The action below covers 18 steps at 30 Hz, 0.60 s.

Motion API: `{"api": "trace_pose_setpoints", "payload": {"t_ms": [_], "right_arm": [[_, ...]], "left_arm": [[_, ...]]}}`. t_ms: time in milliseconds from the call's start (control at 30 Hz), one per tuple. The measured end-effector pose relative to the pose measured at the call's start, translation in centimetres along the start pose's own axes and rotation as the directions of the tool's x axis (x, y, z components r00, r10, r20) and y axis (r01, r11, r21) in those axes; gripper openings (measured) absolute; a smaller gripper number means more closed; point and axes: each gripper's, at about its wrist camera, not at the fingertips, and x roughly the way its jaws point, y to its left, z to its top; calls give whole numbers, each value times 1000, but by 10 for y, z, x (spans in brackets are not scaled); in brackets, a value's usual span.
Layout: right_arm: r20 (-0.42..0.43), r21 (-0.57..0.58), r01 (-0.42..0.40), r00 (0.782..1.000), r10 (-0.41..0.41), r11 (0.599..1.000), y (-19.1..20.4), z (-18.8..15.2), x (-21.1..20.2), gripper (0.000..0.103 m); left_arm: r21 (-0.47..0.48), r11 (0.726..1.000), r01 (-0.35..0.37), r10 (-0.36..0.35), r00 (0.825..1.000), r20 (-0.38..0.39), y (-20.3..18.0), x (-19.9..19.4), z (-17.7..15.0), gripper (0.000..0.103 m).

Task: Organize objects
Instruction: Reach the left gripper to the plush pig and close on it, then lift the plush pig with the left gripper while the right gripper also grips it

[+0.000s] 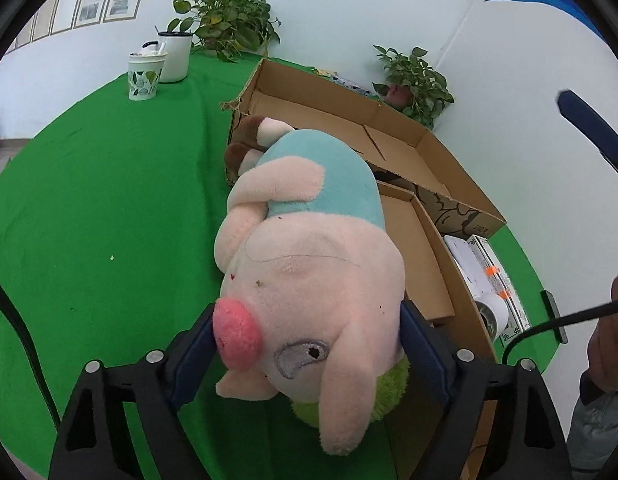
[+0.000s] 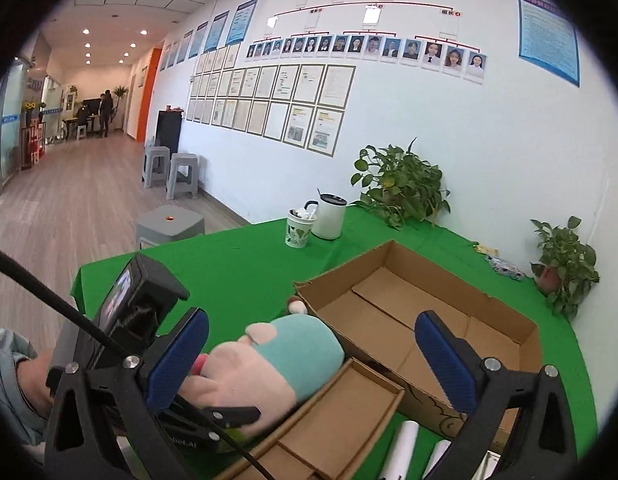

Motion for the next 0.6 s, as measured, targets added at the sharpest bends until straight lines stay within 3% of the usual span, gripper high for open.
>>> {"api": "trace_pose_setpoints", "payload": {"t_ms": [133,233,367,500,567,600], "right_arm": [[-42,145,-164,984,172,976,-7,8,24,103],[-53,266,-262,957,286,928,-20,13,39,103],[-60,411,-394,888,455,822,-24,27,54,103],[-8,417,-521,817,577,744,-5,55,41,103],[-15,452,-529,801,598,719,-4,52,46,103],[-51,470,-502,806,590,726,-5,44,55,103]], "left_arm": [[-6,999,34,-34,999,5,6,-6,-6,69],[-31,998,47,-47,999,-1,13,-18,-12,65],[-40,999,36,-37,999,-17,19,-43,-24,64],[-86,996,25,-26,1000,-6,29,-60,-38,64],[-112,993,32,-32,999,5,32,-62,-43,64],[-114,993,29,-28,1000,10,32,-63,-45,64]]}}
